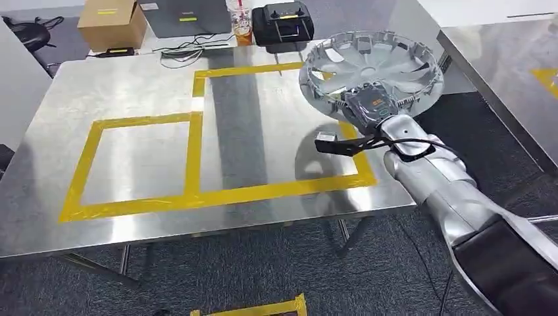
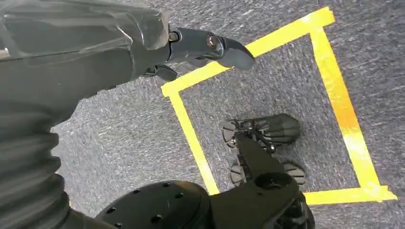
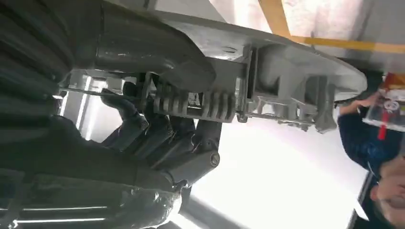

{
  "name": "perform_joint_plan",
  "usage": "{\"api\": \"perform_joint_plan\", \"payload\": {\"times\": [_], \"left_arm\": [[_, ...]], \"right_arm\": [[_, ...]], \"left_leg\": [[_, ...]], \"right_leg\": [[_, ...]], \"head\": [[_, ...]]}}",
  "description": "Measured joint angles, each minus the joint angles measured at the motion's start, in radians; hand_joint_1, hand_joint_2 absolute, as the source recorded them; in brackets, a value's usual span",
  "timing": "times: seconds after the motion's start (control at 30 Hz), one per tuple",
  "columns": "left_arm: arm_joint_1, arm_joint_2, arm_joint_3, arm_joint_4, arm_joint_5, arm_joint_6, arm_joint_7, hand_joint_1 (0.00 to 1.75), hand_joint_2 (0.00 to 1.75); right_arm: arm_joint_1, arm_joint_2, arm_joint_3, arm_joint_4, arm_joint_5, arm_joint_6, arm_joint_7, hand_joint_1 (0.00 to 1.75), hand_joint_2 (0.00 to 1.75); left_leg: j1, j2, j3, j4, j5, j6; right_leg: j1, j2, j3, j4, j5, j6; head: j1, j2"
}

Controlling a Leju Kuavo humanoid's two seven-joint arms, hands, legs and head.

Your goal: Take the parts from the cabinet and place them on the table.

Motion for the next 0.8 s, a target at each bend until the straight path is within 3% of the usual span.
{"api": "perform_joint_plan", "payload": {"times": [0.07, 0.1, 0.13, 0.17, 0.23, 0.27, 0.3, 0.33, 0.4, 0.43, 0.47, 0.53, 0.6, 0.63, 0.67, 0.73, 0.77, 0.8], "left_arm": [[0.000, 0.000, -0.003, 0.000, 0.000, -0.003, 0.000, 0.00, 1.75], [0.000, 0.005, -0.006, 0.000, 0.000, -0.003, 0.000, 0.00, 1.75], [-0.001, 0.003, -0.010, 0.000, 0.000, -0.004, -0.001, 0.00, 1.75], [-0.003, 0.004, -0.012, 0.000, 0.000, -0.003, -0.002, 0.00, 1.75], [-0.003, 0.007, -0.019, 0.000, 0.000, -0.004, -0.002, 0.00, 1.75], [-0.004, 0.008, -0.022, 0.000, -0.001, -0.005, -0.002, 0.00, 1.75], [-0.004, 0.008, -0.024, 0.000, -0.001, -0.006, -0.002, 0.00, 1.75], [-0.004, 0.008, -0.026, 0.000, -0.001, -0.007, -0.002, 0.00, 1.75], [-0.006, 0.010, -0.027, 0.000, 0.000, -0.008, -0.002, 0.00, 1.75], [-0.007, 0.013, -0.027, 0.000, 0.000, -0.008, -0.002, 0.00, 1.75], [-0.010, 0.016, -0.027, 0.000, 0.000, -0.007, -0.002, 0.00, 1.75], [-0.011, 0.019, -0.029, 0.000, 0.002, -0.005, -0.001, 0.00, 1.75], [-0.011, 0.021, -0.034, 0.000, 0.003, -0.003, -0.001, 0.00, 1.75], [-0.012, 0.021, -0.035, 0.000, 0.003, -0.003, -0.002, 0.00, 1.75], [-0.014, 0.021, -0.037, 0.000, 0.003, -0.003, -0.002, 0.00, 1.75], [-0.015, 0.021, -0.040, 0.000, 0.003, -0.002, -0.002, 0.00, 1.75], [-0.015, 0.022, -0.041, 0.000, 0.003, -0.002, -0.002, 0.00, 1.75], [-0.015, 0.022, -0.042, 0.000, 0.004, -0.002, -0.002, 0.00, 1.75]], "right_arm": [[0.015, 0.000, -0.001, 0.001, 0.002, -0.023, -0.015, 1.66, 1.75], [0.018, 0.002, -0.004, 0.002, 0.002, -0.035, -0.021, 1.66, 1.75], [0.020, 0.003, -0.007, 0.002, 0.002, -0.045, -0.027, 1.66, 1.75], [0.024, 0.002, -0.012, 0.002, 0.000, -0.058, -0.031, 1.66, 1.75], [0.036, 0.002, -0.020, 0.002, -0.004, -0.089, -0.050, 1.66, 1.75], [0.045, 0.002, -0.023, 0.002, -0.006, -0.102, -0.060, 1.66, 1.75], [0.051, 0.002, -0.026, 0.002, -0.008, -0.108, -0.068, 1.66, 1.75], [0.057, 0.002, -0.030, 0.002, -0.010, -0.113, -0.079, 1.66, 1.75], [0.060, 0.005, -0.040, 0.002, -0.013, -0.119, -0.093, 1.66, 1.75], [0.060, 0.007, -0.047, 0.000, -0.013, -0.120, -0.099, 1.66, 1.75], [0.060, 0.007, -0.051, -0.001, -0.013, -0.121, -0.102, 1.66, 1.75], [0.071, 0.009, -0.065, -0.006, -0.003, -0.124, -0.119, 1.66, 1.75], [0.083, 0.011, -0.084, -0.019, 0.005, -0.124, -0.134, 1.66, 1.75], [0.086, 0.010, -0.095, -0.024, 0.006, -0.125, -0.141, 1.66, 1.75], [0.086, 0.010, -0.105, -0.027, 0.006, -0.125, -0.148, 1.66, 1.75], [0.096, 0.011, -0.113, -0.032, 0.010, -0.125, -0.156, 1.66, 1.75], [0.105, 0.012, -0.117, -0.034, 0.010, -0.125, -0.162, 1.66, 1.75], [0.113, 0.012, -0.121, -0.034, 0.010, -0.125, -0.169, 1.66, 1.75]], "left_leg": [[0.003, 0.000, 0.001, -0.001, 0.002, -0.008], [0.004, 0.000, -0.005, 0.003, -0.004, -0.013], [0.005, 0.001, -0.014, 0.023, -0.021, -0.021], [0.008, 0.001, -0.036, 0.075, -0.053, -0.027], [0.016, 0.003, -0.116, 0.250, -0.126, -0.038], [0.019, 0.003, -0.148, 0.312, -0.141, -0.040], [0.020, 0.003, -0.156, 0.323, -0.133, -0.040], [0.021, 0.004, -0.142, 0.287, -0.106, -0.039], [0.020, 0.004, -0.055, 0.109, -0.019, -0.030], [0.018, 0.004, -0.011, 0.023, 0.009, -0.022], [0.011, 0.004, 0.005, 0.005, -0.010, -0.020], [0.007, 0.003, 0.002, 0.003, -0.008, -0.015], [0.008, 0.004, 0.009, -0.011, 0.001, 0.001], [0.014, 0.005, 0.016, -0.021, 0.007, 0.006], [0.014, 0.006, 0.016, -0.024, 0.010, 0.013], [0.013, 0.005, 0.015, -0.024, 0.009, 0.015], [0.013, 0.003, 0.015, -0.024, 0.009, 0.015], [0.013, 0.001, 0.015, -0.024, 0.009, 0.015]], "right_leg": [[0.005, 0.000, -0.001, 0.000, 0.002, -0.009], [-0.009, 0.000, 0.004, -0.005, 0.005, -0.016], [-0.009, 0.000, 0.006, -0.005, 0.004, -0.019], [-0.010, 0.000, 0.006, -0.004, 0.004, -0.025], [-0.009, 0.001, 0.006, -0.004, 0.004, -0.026], [-0.008, 0.001, 0.007, -0.004, 0.003, -0.026], [-0.008, 0.002, 0.007, -0.004, 0.003, -0.026], [-0.008, 0.003, 0.008, -0.004, 0.003, -0.026], [-0.007, 0.007, 0.010, -0.004, 0.003, -0.025], [-0.007, 0.008, 0.010, -0.005, 0.003, -0.025], [0.001, 0.008, 0.005, -0.004, 0.003, -0.023], [-0.001, 0.008, 0.004, -0.005, 0.004, -0.014], [0.000, 0.008, 0.006, -0.012, 0.007, -0.001], [-0.004, 0.007, -0.004, 0.003, -0.003, -0.001], [-0.002, 0.007, -0.028, 0.052, -0.032, -0.007], [-0.003, 0.007, -0.103, 0.221, -0.103, -0.014], [-0.002, 0.007, -0.135, 0.294, -0.126, -0.012], [-0.004, 0.007, -0.149, 0.325, -0.128, -0.006]], "head": [[0.000, 0.000], [0.002, 0.000], [-0.002, 0.000], [-0.008, 0.000], [-0.007, 0.000], [-0.007, 0.000], [-0.007, 0.000], [-0.007, 0.000], [-0.007, 0.000], [-0.007, 0.000], [-0.006, 0.000], [-0.006, 0.000], [-0.007, 0.000], [-0.005, 0.000], [-0.003, 0.000], [-0.004, 0.000], [-0.003, 0.000], [-0.003, 0.000]]}}
